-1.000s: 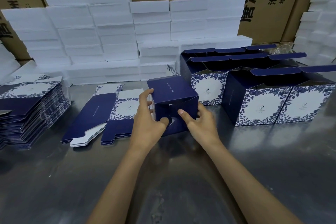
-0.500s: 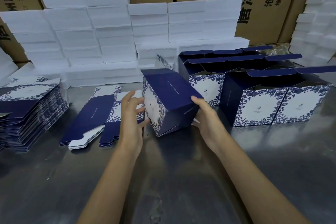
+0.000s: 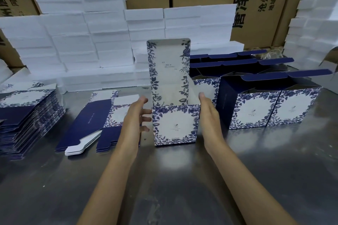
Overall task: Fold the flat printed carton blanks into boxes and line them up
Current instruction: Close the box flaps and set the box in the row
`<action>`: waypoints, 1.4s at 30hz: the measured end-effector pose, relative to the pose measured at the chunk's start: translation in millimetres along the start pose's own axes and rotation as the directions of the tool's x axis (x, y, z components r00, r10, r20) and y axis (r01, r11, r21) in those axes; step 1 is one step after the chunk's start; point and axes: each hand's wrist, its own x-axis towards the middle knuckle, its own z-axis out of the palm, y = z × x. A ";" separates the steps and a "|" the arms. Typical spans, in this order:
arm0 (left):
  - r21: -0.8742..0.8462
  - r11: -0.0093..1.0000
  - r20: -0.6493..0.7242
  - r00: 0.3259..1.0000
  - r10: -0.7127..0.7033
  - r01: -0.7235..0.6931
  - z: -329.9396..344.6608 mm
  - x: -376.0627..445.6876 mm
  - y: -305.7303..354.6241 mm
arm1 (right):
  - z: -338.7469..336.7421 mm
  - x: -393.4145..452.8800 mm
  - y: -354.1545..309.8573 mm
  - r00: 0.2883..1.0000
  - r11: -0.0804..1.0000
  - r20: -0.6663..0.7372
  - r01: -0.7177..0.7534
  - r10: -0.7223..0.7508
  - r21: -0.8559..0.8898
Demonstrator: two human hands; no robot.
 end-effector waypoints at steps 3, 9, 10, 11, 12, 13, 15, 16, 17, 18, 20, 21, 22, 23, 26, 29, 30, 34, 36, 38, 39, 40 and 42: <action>0.160 0.987 0.004 1.000 0.024 -0.024 7.6 -6.5 -0.5 | 2.1 -7.2 -5.3 0.990 0.999 0.137 0.020 -0.025 0.036; 0.303 0.940 0.033 0.987 0.154 -0.157 8.2 -13.0 3.5 | 6.9 -14.2 -3.5 0.990 0.996 0.111 0.084 -0.086 0.015; 0.332 0.925 0.053 0.983 0.178 -0.185 7.5 -13.1 6.0 | 6.6 -14.6 -4.4 0.989 0.996 0.117 0.091 -0.092 0.010; 0.359 0.911 0.074 0.979 0.191 -0.204 6.8 -13.3 9.1 | 6.4 -15.1 -4.9 0.987 0.995 0.123 0.102 -0.102 0.003; 0.389 0.894 0.094 0.975 0.200 -0.221 7.3 -13.4 12.8 | 6.2 -15.0 -4.9 0.985 0.994 0.127 0.113 -0.112 0.002; 0.432 0.870 0.111 0.971 0.210 -0.238 8.4 -13.4 16.0 | 6.1 -14.5 -4.2 0.984 0.992 0.133 0.122 -0.122 0.004; 0.546 0.794 0.135 0.964 0.229 -0.265 11.7 -11.8 22.8 | 5.9 -13.9 -2.5 0.981 0.990 0.138 0.136 -0.138 0.017; 0.604 0.751 0.146 0.963 0.227 -0.268 13.4 -9.8 27.0 | 6.3 -13.5 -2.4 0.979 0.989 0.141 0.142 -0.145 0.031; 0.656 0.709 0.153 0.966 0.209 -0.258 14.5 -7.0 31.5 | 6.5 -13.0 -1.9 0.978 0.988 0.145 0.145 -0.151 0.049; 0.701 0.674 0.152 0.972 0.180 -0.234 15.2 -3.8 36.0 | 6.5 -12.6 -1.3 0.977 0.986 0.145 0.148 -0.157 0.070; 0.729 0.663 0.133 0.985 0.107 -0.170 14.8 3.5 42.9 | 6.4 -12.4 -1.0 0.976 0.983 0.145 0.150 -0.164 0.104; 0.703 0.699 0.126 0.990 0.063 -0.134 13.6 6.0 44.1 | 6.6 -12.5 -0.8 0.976 0.982 0.145 0.147 -0.163 0.115; 0.662 0.743 0.128 0.992 0.018 -0.099 12.4 7.4 44.4 | 6.6 -12.7 -0.9 0.976 0.981 0.146 0.145 -0.163 0.125; 0.633 0.771 0.138 0.990 -0.019 -0.073 11.5 8.5 44.5 | 6.7 -12.9 -1.2 0.975 0.981 0.147 0.146 -0.164 0.130; 0.693 0.718 0.207 0.972 -0.109 -0.067 7.0 14.0 52.8 | 5.1 -12.2 -1.6 0.976 0.981 0.147 0.140 -0.159 0.133; 0.794 0.602 0.233 0.957 -0.176 -0.082 1.2 23.8 65.6 | 3.4 -11.9 -2.8 0.975 0.984 0.174 0.115 -0.138 0.132; 0.824 0.558 0.213 0.966 -0.147 -0.097 1.1 26.9 66.6 | 3.0 -11.6 -3.2 0.975 0.986 0.180 0.111 -0.133 0.128; 0.794 0.573 0.211 0.976 0.053 -0.203 10.0 29.2 51.5 | 2.0 -9.8 -4.2 0.977 0.987 0.165 0.113 -0.132 0.118; 0.774 0.614 0.196 0.981 0.004 -0.157 9.5 33.1 51.7 | 0.5 -9.3 -4.9 0.979 0.987 0.154 0.119 -0.136 0.111; 0.761 0.645 0.160 0.983 -0.091 -0.064 7.5 38.6 59.9 | -1.4 -7.8 -5.2 0.977 0.986 0.161 0.120 -0.137 0.112; 0.770 0.637 0.137 0.984 -0.112 -0.035 7.2 40.1 62.9 | -2.5 -6.9 -5.5 0.976 0.987 0.170 0.120 -0.137 0.106; 0.778 0.628 0.116 0.988 -0.104 -0.025 7.2 41.2 63.3 | -3.7 -6.7 -6.3 0.973 0.988 0.183 0.122 -0.138 0.092; 0.752 0.657 0.093 0.995 -0.031 -0.050 6.9 42.2 57.3 | -6.7 -6.5 -8.0 0.964 0.990 0.227 0.127 -0.138 0.061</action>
